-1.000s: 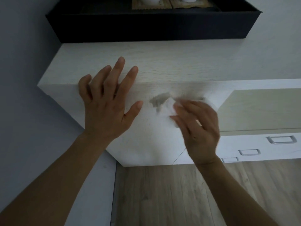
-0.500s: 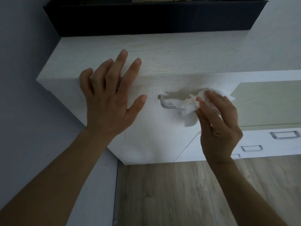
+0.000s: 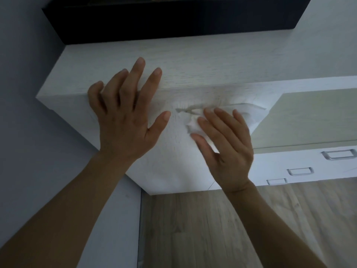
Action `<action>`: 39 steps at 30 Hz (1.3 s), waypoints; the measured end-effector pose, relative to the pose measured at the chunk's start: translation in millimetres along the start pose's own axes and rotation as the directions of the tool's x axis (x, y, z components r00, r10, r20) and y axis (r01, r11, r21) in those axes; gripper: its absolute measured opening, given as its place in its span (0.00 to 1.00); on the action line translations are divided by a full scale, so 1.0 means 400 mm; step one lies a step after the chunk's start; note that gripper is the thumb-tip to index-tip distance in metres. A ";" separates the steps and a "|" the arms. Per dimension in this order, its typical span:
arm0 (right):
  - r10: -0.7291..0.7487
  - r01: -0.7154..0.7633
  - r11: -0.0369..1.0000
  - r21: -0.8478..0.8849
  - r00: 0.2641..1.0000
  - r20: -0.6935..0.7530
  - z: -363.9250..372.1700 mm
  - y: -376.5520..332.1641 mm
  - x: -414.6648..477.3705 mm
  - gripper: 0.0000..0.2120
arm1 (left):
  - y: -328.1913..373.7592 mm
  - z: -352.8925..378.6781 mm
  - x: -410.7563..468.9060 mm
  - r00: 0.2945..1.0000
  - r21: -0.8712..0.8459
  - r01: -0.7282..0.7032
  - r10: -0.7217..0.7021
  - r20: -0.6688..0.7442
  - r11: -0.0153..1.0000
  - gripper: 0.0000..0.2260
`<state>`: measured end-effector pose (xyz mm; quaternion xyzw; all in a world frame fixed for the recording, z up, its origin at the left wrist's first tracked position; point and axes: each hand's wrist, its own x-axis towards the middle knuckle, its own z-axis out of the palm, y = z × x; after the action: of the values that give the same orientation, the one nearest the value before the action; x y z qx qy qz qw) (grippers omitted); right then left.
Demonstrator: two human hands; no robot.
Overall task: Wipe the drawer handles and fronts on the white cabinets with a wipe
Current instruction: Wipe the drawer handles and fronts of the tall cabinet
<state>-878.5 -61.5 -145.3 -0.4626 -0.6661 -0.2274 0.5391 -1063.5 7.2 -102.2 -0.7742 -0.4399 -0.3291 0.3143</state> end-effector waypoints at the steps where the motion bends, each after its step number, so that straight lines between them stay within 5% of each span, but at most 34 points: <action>1: 0.014 -0.014 1.000 0.015 1.000 -0.007 0.011 -0.010 0.005 0.10 | 0.001 0.000 0.000 1.000 0.001 0.000 0.000 -0.002 1.000 0.26; 11: 0.194 -0.196 0.980 -0.018 0.977 -0.089 -0.024 0.008 0.005 0.05 | 0.001 0.003 0.001 1.000 0.013 0.008 -0.008 -0.016 1.000 0.25; 28: -0.179 0.173 0.978 0.113 0.983 0.037 0.029 0.013 0.042 0.07 | -0.004 0.007 -0.002 1.000 0.027 -0.006 0.007 -0.028 1.000 0.25; 32: -0.180 0.179 0.984 0.021 0.982 0.050 -0.027 0.066 0.031 0.10 | -0.007 0.015 -0.004 0.999 0.030 0.005 -0.004 -0.050 1.000 0.26; 39: -0.403 0.398 0.915 0.060 0.908 0.117 -0.017 0.090 0.061 0.12 | -0.010 0.029 0.002 0.995 0.068 -0.002 0.008 -0.098 0.998 0.26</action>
<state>-843.7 -40.8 -127.4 -0.3203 -0.7836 -0.2915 0.4454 -1063.9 18.0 -107.5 -0.7471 -0.4329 -0.3507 0.3626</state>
